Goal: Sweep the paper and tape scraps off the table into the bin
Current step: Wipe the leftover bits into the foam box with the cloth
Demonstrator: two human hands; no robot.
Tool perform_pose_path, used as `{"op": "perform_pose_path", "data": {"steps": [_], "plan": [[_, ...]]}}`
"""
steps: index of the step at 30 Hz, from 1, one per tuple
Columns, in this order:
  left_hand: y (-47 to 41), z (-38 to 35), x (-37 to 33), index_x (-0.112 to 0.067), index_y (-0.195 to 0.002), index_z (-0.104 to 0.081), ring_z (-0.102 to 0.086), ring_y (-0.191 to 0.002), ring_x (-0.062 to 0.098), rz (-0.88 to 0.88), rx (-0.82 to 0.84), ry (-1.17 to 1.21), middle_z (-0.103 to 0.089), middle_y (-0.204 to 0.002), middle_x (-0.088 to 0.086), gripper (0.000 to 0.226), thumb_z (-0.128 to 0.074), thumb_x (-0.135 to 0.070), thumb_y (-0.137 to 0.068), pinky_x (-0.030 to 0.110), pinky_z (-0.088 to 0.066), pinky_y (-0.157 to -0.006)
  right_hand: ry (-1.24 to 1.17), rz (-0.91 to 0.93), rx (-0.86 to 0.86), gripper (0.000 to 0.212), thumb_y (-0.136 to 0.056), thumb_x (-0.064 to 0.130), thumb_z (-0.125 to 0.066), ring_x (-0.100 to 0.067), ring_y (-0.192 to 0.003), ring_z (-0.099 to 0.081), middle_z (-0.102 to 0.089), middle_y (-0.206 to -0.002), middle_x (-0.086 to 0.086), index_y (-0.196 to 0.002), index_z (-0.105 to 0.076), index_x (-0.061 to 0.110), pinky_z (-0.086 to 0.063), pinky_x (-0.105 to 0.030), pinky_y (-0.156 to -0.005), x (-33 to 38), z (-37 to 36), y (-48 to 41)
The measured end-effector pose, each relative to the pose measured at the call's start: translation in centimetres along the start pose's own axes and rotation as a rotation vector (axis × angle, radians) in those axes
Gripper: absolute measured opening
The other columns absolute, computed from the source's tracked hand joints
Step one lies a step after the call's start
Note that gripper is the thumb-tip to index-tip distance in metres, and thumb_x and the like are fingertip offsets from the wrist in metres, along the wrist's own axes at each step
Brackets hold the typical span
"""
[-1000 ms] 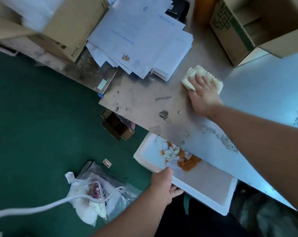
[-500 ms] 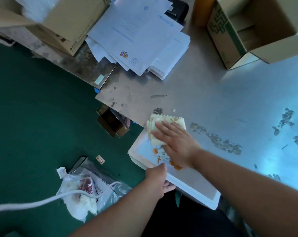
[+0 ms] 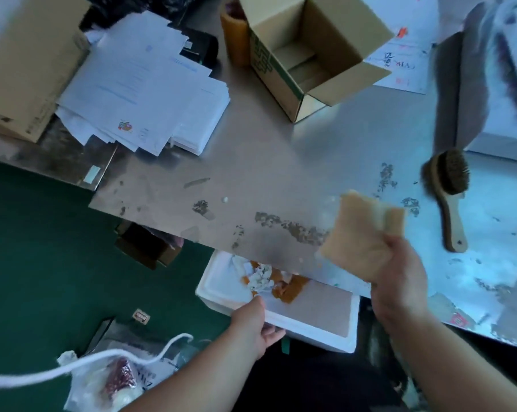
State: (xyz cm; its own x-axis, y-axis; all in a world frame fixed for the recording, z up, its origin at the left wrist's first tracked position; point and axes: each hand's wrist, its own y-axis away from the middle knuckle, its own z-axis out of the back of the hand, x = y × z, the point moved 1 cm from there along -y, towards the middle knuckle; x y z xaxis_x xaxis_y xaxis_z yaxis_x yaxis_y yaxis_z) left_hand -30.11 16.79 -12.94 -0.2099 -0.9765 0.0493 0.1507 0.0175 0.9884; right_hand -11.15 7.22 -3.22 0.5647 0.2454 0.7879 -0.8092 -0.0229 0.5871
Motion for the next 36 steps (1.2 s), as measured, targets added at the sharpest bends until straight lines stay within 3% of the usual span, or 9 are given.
{"op": "perform_pose_path", "data": {"steps": [4,7,10,14,18,25,30,33,36], "plan": [[0.5,-0.3,0.3,0.003,-0.123,-0.053,-0.065,-0.107,0.041,-0.004,0.026,0.005,-0.058,-0.116,0.024,0.033,-0.064,-0.019,-0.101,0.056,-0.061,-0.078,0.049,0.298,-0.144,0.021,-0.089,0.038,-0.045,-0.009,-0.076,-0.050,-0.056,-0.080,0.012,-0.084,-0.065,0.034,-0.037,-0.034,-0.077,5.1,3.2,-2.9],[0.9,-0.4,0.4,0.004,-0.121,-0.055,-0.067,-0.102,0.041,-0.010,0.038,-0.010,-0.060,-0.120,0.027,0.029,-0.062,-0.015,-0.101,0.055,-0.061,-0.079,0.351,0.397,-0.030,0.039,-0.103,0.044,-0.038,-0.011,-0.114,-0.051,-0.060,-0.123,0.007,-0.133,-0.060,0.031,-0.035,-0.032,-0.100,4.6,2.7,-7.3],[1.1,-0.5,0.4,0.005,-0.115,-0.055,-0.068,-0.097,0.041,-0.021,0.046,-0.006,-0.061,-0.111,0.027,0.024,-0.061,-0.013,-0.100,0.054,-0.061,-0.075,0.723,0.450,0.116,0.060,-0.104,0.042,-0.027,-0.018,-0.154,-0.021,-0.029,-0.166,-0.003,-0.159,-0.034,0.021,-0.014,-0.037,-0.126,2.8,0.5,-13.1],[0.9,-0.4,0.3,0.004,-0.115,-0.056,-0.068,-0.097,0.040,-0.024,0.023,-0.007,-0.061,-0.110,0.025,0.023,-0.059,-0.012,-0.099,0.052,-0.063,-0.071,1.093,0.521,0.224,0.067,-0.097,0.043,-0.022,-0.028,-0.158,-0.002,-0.005,-0.172,-0.005,-0.162,-0.021,0.030,0.004,-0.040,-0.125,1.1,-3.5,-16.6],[0.6,-0.9,0.8,0.005,-0.119,-0.057,-0.069,-0.097,0.040,-0.032,0.008,0.016,-0.061,-0.116,0.026,0.028,-0.060,-0.013,-0.098,0.048,-0.064,-0.058,1.171,0.743,0.521,0.055,-0.108,0.034,-0.030,-0.019,-0.158,0.003,-0.002,-0.171,0.001,-0.162,-0.021,0.033,0.012,-0.028,-0.121,-0.7,-6.0,-13.9],[1.0,-2.8,2.4,0.004,-0.117,-0.056,-0.070,-0.103,0.040,-0.035,0.008,0.092,-0.064,-0.114,0.026,0.027,-0.061,-0.015,-0.099,0.048,-0.064,-0.054,1.241,0.949,0.911,0.067,-0.096,0.042,-0.014,-0.010,-0.155,0.013,0.004,-0.169,0.008,-0.163,-0.018,0.033,0.012,-0.031,-0.125,-6.8,-3.1,-5.5],[1.2,-4.5,4.8,0.002,-0.130,-0.056,-0.070,-0.107,0.040,-0.058,0.017,0.166,-0.066,-0.117,0.025,0.036,-0.058,-0.013,-0.097,0.051,-0.061,-0.065,1.064,0.824,1.142,0.062,-0.098,0.045,-0.017,0.000,-0.155,0.006,-0.008,-0.167,0.017,-0.157,-0.035,0.037,0.004,-0.030,-0.126,-8.6,-0.6,-2.9],[1.2,-5.4,5.7,0.002,-0.130,-0.055,-0.069,-0.109,0.042,-0.076,-0.001,0.160,-0.063,-0.120,0.027,0.037,-0.058,-0.013,-0.097,0.047,-0.062,-0.057,0.740,0.447,1.173,0.049,-0.103,0.042,-0.034,0.000,-0.147,-0.031,-0.043,-0.154,0.023,-0.147,-0.053,0.035,-0.021,-0.028,-0.122,-6.8,1.0,-1.7],[1.1,-5.6,5.8,0.004,-0.126,-0.051,-0.065,-0.102,0.043,-0.081,-0.051,0.175,-0.057,-0.123,0.028,0.035,-0.061,-0.015,-0.098,0.046,-0.061,-0.045,0.343,-0.075,0.832,0.025,-0.092,0.042,-0.056,-0.016,-0.086,-0.059,-0.067,-0.086,0.011,-0.097,-0.071,0.022,-0.044,-0.030,-0.072,-3.9,3.0,-2.2]]}}
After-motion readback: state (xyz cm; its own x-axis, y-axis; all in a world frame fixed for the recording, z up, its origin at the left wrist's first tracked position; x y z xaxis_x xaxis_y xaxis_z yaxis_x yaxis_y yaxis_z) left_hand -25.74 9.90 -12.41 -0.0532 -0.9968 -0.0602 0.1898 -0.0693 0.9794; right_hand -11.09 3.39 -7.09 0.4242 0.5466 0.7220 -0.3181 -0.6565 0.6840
